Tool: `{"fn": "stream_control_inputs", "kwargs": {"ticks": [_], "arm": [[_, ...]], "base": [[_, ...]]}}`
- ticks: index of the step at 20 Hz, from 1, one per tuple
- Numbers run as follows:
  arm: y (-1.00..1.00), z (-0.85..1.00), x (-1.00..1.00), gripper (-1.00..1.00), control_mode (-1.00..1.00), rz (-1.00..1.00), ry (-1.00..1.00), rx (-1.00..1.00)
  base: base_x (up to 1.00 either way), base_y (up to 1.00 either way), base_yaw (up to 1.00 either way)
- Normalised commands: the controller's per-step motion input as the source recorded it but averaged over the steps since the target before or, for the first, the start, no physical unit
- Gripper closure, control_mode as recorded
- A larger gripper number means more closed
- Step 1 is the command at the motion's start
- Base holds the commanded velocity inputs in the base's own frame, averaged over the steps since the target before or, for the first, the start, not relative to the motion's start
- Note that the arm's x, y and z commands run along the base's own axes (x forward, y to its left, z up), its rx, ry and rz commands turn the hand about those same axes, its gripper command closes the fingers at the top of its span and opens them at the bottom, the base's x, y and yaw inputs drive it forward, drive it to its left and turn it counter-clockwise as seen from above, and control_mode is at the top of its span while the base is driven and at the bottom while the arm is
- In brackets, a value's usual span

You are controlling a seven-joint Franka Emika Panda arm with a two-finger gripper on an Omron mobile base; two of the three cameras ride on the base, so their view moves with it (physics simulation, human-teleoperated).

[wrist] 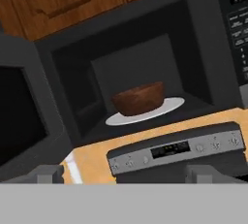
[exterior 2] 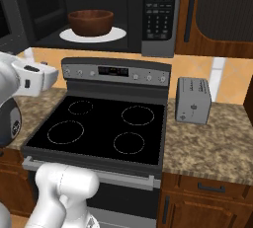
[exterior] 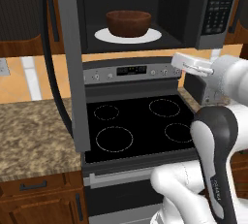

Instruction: Open the microwave, place the bowl with waffle inside the microwave, then close the microwave door and turn it on.

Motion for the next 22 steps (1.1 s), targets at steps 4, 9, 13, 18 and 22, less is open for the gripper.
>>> {"fn": "stream_control_inputs", "kwargs": {"ticks": [4, 9, 13, 18, 22], "arm": [[0.25, -0.11, 0.27, -1.00, -1.00, 0.00, -0.21, -0.04], [0.29, -0.12, 0.08, -1.00, -1.00, 0.00, -0.15, -0.05], [0.33, -0.13, 0.09, -1.00, -1.00, 0.00, -0.14, -0.06], [0.19, -0.12, 0.27, -1.00, -1.00, 0.00, -0.12, -0.07], [0.04, -0.16, 0.69, -1.00, -1.00, 0.00, -0.04, 0.00]], "base": [[0.00, 0.00, 0.00], [0.00, 0.00, 0.00], [0.00, 0.00, 0.00], [0.00, 0.00, 0.00], [0.00, 0.00, 0.00]]}}
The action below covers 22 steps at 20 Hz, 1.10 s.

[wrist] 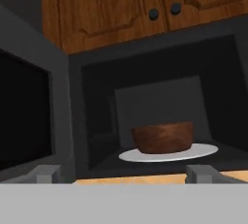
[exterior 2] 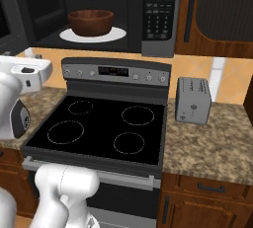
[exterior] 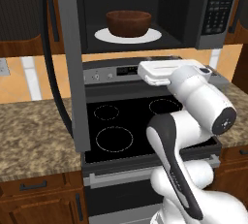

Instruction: Open the microwave, place the bowl with waffle inside the microwave, then close the microwave door and turn it on.

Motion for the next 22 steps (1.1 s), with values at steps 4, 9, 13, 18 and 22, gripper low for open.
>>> {"fn": "stream_control_inputs", "kwargs": {"ticks": [4, 9, 13, 18, 22], "arm": [[0.01, -0.34, 0.80, -1.00, -1.00, 0.00, 0.00, 0.00], [0.25, -0.48, 0.67, -1.00, -1.00, 0.00, 0.00, -0.04], [0.52, -0.60, 0.27, -1.00, -1.00, 0.00, 0.00, -0.11], [0.58, -0.60, 0.29, -1.00, -1.00, 0.00, 0.00, -0.10], [0.66, -0.15, 0.02, -1.00, -1.00, 0.00, 0.00, -0.05]], "base": [[0.00, 0.00, 0.00], [0.00, 0.00, 0.00], [0.00, 0.00, 0.00], [0.00, 0.00, 0.00], [0.00, 0.00, 0.00]]}}
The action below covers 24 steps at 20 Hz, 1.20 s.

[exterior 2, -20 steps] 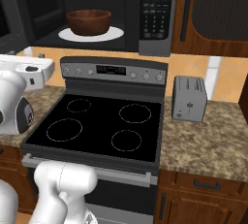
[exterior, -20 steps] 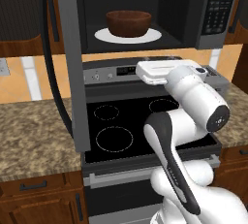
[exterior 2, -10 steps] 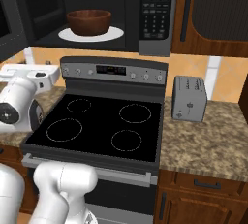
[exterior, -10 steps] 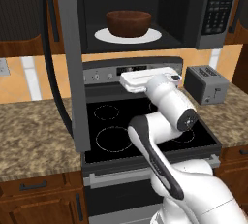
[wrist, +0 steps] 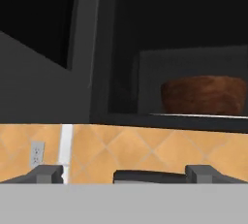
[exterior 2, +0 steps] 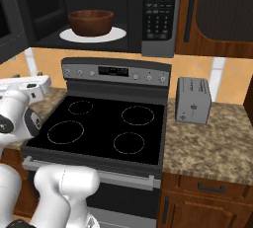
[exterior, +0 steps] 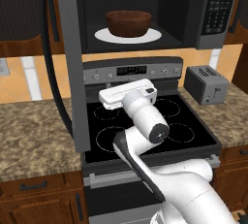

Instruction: Open the microwave, place the bowl with waffle inside the microwave, then close the microwave door and turn it on.

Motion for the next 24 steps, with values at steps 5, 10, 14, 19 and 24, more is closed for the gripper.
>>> {"fn": "stream_control_inputs", "kwargs": {"ticks": [5, 10, 14, 19, 24], "arm": [[0.76, -0.03, -0.11, -1.00, -1.00, 0.00, 0.00, -0.04], [0.96, -0.09, -0.12, -1.00, -1.00, 0.00, 0.01, -0.09], [0.97, -0.19, -0.11, -1.00, -1.00, 0.00, 0.01, -0.12], [0.87, -0.22, -0.01, -1.00, -1.00, 0.00, 0.01, -0.09], [0.80, -0.20, -0.10, -1.00, -1.00, 0.00, 0.00, -0.07]], "base": [[0.00, 0.00, 0.00], [0.00, 0.00, 0.00], [0.00, 0.00, 0.00], [0.00, 0.00, 0.00], [0.00, 0.00, 0.00]]}}
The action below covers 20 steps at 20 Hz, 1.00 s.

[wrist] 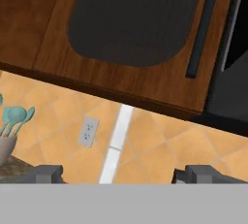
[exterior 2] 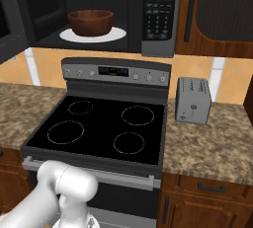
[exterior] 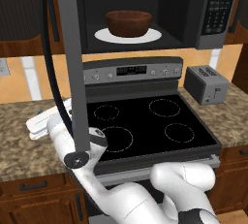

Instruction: Open the microwave, place the bowl with waffle inside the microwave, then close the microwave door and turn it on.

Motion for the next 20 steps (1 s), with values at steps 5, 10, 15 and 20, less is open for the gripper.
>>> {"fn": "stream_control_inputs", "kwargs": {"ticks": [5, 10, 15, 20], "arm": [[0.63, -0.12, -0.28, -1.00, -1.00, -0.03, 0.00, -0.04], [0.20, 0.00, -0.64, -1.00, -1.00, -0.17, -0.04, 0.00], [0.02, 0.05, -0.54, -1.00, -1.00, -0.26, -0.08, 0.00], [0.01, 0.21, -0.46, -1.00, -1.00, -0.29, -0.10, 0.00]], "base": [[0.00, 0.00, 0.00], [0.00, 0.00, 0.00], [0.00, 0.00, 0.00], [0.00, 0.00, 0.00]]}}
